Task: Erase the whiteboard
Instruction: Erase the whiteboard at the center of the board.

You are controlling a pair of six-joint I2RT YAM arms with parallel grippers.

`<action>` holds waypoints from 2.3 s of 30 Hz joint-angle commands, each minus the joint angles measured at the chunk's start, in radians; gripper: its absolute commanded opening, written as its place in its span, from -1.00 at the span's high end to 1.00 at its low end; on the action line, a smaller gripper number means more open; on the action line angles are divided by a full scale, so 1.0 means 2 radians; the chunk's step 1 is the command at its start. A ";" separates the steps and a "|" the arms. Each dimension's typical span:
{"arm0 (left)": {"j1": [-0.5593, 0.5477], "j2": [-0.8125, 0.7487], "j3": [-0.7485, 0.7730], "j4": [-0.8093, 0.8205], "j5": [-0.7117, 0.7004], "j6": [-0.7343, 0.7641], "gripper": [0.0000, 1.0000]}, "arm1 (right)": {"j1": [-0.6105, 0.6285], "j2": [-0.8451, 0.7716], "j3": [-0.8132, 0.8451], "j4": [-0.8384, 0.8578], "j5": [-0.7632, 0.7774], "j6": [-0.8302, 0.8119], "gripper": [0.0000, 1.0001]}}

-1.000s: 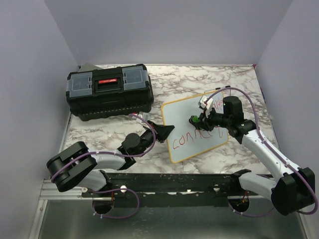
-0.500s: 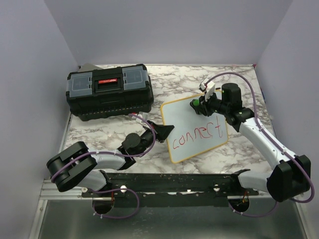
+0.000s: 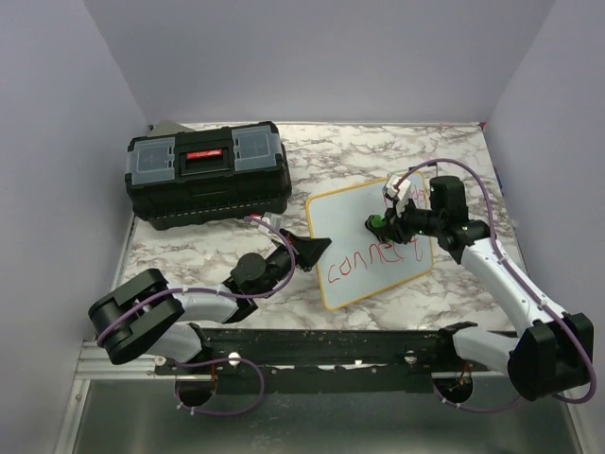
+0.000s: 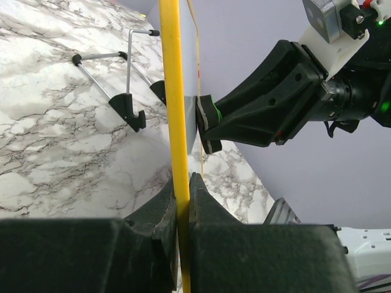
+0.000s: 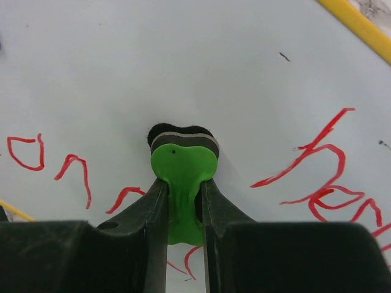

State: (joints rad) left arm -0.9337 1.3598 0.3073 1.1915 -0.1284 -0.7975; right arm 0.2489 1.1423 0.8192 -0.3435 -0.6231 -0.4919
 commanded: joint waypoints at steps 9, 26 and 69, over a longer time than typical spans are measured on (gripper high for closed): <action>-0.010 -0.005 0.013 0.003 0.051 0.049 1.00 | 0.006 0.050 0.063 0.089 0.126 0.112 0.99; -0.010 0.011 0.009 0.028 0.052 0.042 1.00 | 0.018 0.034 0.013 -0.068 -0.065 -0.042 0.99; -0.010 0.004 0.004 0.027 0.054 0.045 1.00 | 0.017 0.074 0.063 0.079 0.181 0.071 0.99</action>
State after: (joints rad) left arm -0.9298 1.3796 0.3130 1.2091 -0.1467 -0.7921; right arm 0.2806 1.2434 0.9360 -0.2333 -0.4076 -0.3656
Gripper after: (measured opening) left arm 0.047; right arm 0.228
